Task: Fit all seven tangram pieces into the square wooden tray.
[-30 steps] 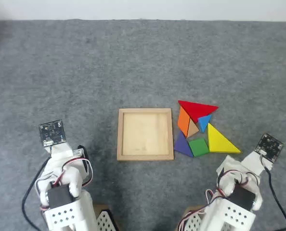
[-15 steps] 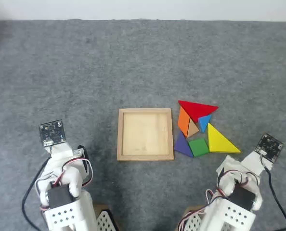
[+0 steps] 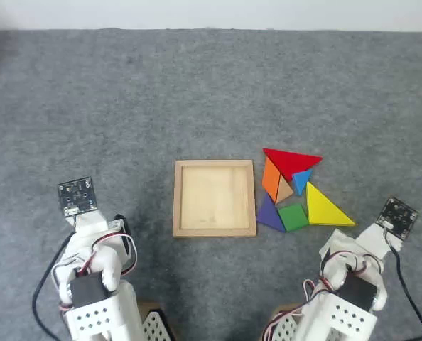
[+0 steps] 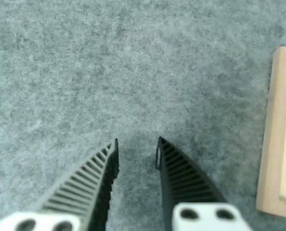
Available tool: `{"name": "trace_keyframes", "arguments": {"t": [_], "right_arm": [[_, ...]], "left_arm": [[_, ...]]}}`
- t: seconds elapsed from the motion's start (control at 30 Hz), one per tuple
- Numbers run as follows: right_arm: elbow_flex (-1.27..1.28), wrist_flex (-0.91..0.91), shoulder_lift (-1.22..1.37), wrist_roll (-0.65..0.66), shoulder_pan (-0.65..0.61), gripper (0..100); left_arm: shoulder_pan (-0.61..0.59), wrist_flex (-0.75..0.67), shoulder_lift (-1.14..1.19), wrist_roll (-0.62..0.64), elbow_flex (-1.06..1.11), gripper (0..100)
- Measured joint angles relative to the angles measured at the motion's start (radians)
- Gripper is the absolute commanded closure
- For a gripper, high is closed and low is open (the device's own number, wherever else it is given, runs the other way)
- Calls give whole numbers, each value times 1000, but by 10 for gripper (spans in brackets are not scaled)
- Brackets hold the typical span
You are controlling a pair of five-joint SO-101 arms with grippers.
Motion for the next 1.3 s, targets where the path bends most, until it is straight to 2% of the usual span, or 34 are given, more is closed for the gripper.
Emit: {"name": "trace_keyframes", "arguments": {"t": [1.3], "right_arm": [[0,17,0,0,0,992]], "left_arm": [[0,0,0,0,0,877]]}}
